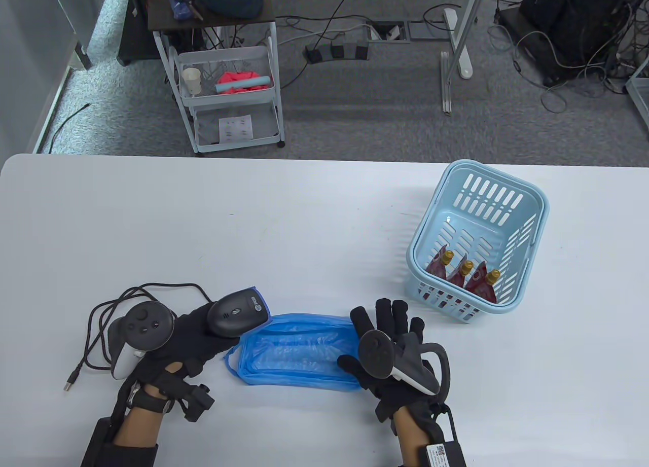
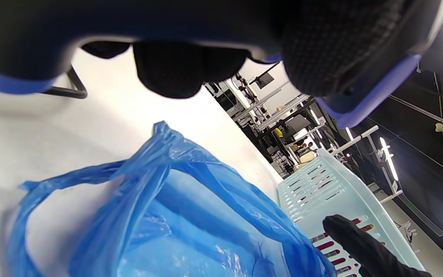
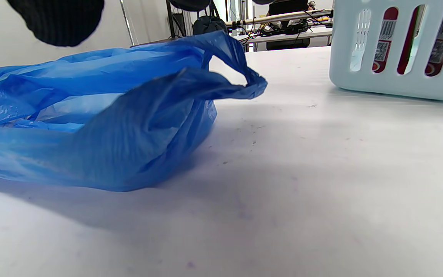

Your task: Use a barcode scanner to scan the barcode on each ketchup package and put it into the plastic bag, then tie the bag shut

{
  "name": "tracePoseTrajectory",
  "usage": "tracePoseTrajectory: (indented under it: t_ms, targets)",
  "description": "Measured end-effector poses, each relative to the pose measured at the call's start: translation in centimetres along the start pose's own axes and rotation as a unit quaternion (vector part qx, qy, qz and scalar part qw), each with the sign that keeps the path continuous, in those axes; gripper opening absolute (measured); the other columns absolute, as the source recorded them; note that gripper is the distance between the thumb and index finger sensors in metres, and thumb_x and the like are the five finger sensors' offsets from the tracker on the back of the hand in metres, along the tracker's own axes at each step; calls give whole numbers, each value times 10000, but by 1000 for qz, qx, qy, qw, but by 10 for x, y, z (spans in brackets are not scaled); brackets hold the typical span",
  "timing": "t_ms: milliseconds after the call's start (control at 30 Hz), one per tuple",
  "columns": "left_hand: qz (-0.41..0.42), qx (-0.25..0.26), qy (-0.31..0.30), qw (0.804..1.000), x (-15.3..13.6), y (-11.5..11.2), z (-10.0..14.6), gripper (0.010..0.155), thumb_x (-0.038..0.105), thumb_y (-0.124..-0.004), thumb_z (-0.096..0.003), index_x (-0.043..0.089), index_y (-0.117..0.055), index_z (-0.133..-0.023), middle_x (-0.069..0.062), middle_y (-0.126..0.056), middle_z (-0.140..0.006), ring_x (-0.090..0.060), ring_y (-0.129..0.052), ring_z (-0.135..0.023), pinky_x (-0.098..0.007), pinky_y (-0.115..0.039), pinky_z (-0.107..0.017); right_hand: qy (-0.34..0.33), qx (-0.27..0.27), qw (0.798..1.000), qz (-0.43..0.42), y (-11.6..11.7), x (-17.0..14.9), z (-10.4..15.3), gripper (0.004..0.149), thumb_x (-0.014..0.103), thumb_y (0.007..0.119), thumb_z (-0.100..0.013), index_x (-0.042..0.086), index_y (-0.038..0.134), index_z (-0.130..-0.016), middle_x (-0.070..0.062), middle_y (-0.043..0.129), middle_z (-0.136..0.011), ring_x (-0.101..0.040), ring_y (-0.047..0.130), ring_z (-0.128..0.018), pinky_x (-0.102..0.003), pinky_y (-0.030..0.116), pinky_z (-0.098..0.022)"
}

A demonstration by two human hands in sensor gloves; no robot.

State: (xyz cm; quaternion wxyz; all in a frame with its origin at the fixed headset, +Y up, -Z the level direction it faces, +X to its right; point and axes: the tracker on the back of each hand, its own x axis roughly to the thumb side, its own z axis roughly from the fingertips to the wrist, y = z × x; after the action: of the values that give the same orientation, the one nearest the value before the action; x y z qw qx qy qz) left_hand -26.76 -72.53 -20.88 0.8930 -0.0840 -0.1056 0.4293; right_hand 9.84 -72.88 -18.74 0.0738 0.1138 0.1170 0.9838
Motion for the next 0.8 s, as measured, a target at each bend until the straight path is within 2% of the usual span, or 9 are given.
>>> tracePoseTrajectory:
  t_ms: [167,333,433,533,600,800]
  targets:
    - [-8,-7,2,1000,-2,-3,-1,504,514,-886,-438,312,-797,-891,15,-905,-836,-273,-1018,-631,-515,-800,-595,0,-2,1000,-2,0,0,0,880,639,670,-497,226,280,-1169,-252,169,-1189,-524,112,-1068,-741,203,-725]
    - [-14,-19,6,1000,-3,-6,-2,546,488,-897,-435,252,-803,-919,12,-907,-822,-280,-1009,-622,-530,-791,-596,-4,-6,1000,-2,-1,1,1,877,638,669,-498,226,282,-1168,-253,170,-1188,-523,112,-1068,-740,206,-724]
    - [-17,-23,7,1000,-3,-6,-2,541,481,-901,-434,246,-809,-913,4,-904,-824,-286,-1003,-626,-536,-785,-599,-9,-24,1000,-5,-7,4,4,869,635,670,-500,222,297,-1167,-254,178,-1189,-524,125,-1069,-735,226,-729]
    - [-15,-23,6,1000,-3,-6,-2,525,480,-901,-434,248,-820,-898,8,-903,-824,-287,-1001,-625,-537,-783,-600,-11,-67,998,-12,-21,6,10,835,617,678,-504,213,356,-1159,-255,245,-1189,-529,224,-1069,-715,316,-738]
    - [-15,-20,6,1000,-3,-5,-2,516,480,-899,-435,250,-823,-890,10,-901,-827,-284,-999,-629,-537,-782,-603,-7,-111,994,-14,-32,6,15,788,586,683,-512,203,413,-1145,-256,359,-1176,-530,374,-1052,-685,438,-724]
    - [-5,-14,9,1000,-5,-4,-2,512,481,-894,-438,245,-822,-887,9,-896,-829,-286,-995,-632,-537,-779,-605,31,-192,981,8,-85,-6,22,690,492,698,-537,174,492,-1114,-250,514,-1124,-494,626,-940,-595,624,-643]
